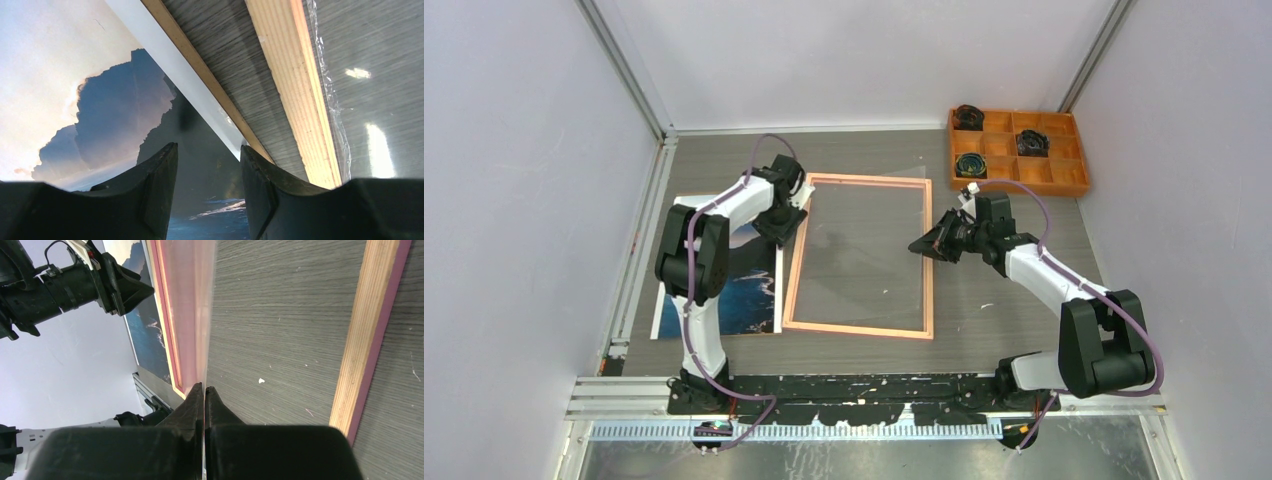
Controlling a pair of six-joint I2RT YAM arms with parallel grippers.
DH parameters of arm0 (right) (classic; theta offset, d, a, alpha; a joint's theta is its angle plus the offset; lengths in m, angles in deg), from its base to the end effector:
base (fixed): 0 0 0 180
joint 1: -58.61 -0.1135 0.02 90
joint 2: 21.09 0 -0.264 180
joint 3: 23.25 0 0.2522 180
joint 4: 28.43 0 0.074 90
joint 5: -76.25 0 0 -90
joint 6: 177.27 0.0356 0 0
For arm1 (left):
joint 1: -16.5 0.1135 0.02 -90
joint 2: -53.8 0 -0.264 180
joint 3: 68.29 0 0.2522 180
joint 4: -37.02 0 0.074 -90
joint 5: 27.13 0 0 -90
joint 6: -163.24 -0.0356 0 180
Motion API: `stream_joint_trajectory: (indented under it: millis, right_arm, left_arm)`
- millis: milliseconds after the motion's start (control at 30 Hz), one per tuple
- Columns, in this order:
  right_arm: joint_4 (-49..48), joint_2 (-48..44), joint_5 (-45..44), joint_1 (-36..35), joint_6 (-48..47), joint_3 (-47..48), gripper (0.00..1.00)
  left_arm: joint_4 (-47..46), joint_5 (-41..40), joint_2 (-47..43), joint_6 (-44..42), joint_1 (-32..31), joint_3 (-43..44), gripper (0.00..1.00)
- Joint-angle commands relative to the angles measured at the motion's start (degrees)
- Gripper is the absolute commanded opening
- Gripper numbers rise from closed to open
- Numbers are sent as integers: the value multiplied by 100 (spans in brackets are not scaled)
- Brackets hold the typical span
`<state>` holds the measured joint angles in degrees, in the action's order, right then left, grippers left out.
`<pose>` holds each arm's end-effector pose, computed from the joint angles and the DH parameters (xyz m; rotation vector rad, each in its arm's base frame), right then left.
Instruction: Put the photo into the frame
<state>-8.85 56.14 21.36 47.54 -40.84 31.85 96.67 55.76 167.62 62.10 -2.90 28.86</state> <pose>0.2633 0.0724 0.2074 0.4079 2.4095 1.1928 0.3732 -0.1267 0.1764 0.7406 2.7944 0.1542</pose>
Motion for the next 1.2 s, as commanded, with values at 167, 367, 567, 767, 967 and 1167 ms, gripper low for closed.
stream_joint_trajectory:
  millis: [167, 367, 567, 767, 967, 1167]
  right_arm:
    - [-124, -59, 198, 15, 16, 11, 1]
    - [-499, -79, 288, 16, 158, 7, 1]
    - [-1719, -74, 663, 10, 1031, -124, 1]
    - [-2367, -49, 781, 7, 1321, -189, 1]
    - [-3189, 48, 1030, -14, 1729, -291, 1]
    - [-3251, -99, 1145, -88, 1543, -197, 1]
  left_arm:
    - [-43, -77, 28, -110, -46, 197, 50]
    - [-43, -26, 113, -108, -88, 195, 50]
    - [-67, 333, 107, -75, -99, 151, 49]
    - [-12, 925, 18, -51, -99, 159, 47]
    - [50, 1016, 6, -38, -71, 177, 45]
    - [125, 1129, -19, -25, 68, 249, 44]
